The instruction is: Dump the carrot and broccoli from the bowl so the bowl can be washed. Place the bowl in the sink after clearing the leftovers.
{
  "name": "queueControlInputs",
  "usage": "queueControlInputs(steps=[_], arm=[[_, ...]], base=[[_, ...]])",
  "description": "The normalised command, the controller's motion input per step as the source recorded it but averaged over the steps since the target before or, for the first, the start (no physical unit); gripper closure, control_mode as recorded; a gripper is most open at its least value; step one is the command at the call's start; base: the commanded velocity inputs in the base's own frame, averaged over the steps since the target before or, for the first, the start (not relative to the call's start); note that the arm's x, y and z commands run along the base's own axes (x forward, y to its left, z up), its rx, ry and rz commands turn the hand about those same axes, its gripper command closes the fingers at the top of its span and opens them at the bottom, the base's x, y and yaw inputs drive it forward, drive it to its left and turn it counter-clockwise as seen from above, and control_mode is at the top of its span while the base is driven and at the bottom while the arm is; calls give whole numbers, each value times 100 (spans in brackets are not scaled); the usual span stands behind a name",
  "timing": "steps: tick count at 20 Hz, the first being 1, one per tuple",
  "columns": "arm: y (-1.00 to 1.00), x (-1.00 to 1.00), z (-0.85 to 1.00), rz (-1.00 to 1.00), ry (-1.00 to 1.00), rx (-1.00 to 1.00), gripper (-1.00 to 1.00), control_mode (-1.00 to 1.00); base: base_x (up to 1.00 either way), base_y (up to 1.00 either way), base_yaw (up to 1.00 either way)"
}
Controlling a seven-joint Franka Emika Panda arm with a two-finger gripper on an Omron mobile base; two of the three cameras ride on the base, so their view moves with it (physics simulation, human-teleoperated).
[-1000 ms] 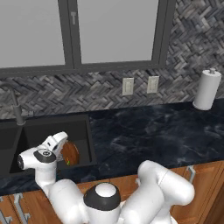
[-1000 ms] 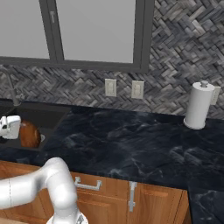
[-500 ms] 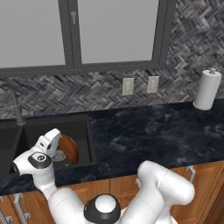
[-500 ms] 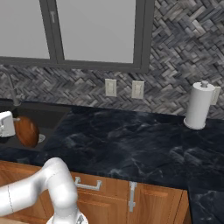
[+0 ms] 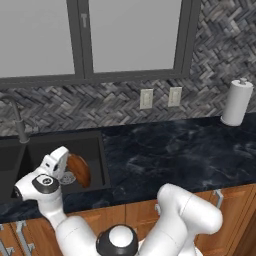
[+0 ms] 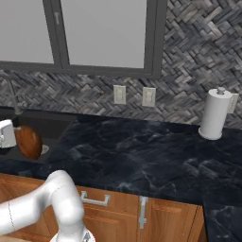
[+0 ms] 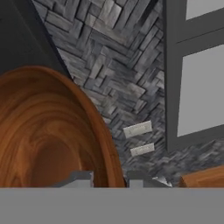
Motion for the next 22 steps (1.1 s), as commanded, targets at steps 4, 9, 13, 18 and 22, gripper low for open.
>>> queueControlInputs(steps=[4, 9, 13, 18, 22], arm=[[-84, -12, 16, 0, -11, 39, 100, -100], [-95, -37, 29, -2, -30, 53, 100, -100], [-72, -9, 61, -6, -23, 42, 100, -100], [-85, -19, 67, -10, -12, 43, 100, -100], [-99, -23, 75, -8, 0, 52, 100, -100]], base=[[0, 0, 0], [0, 0, 0], [0, 0, 0], [0, 0, 0], [0, 0, 0]])
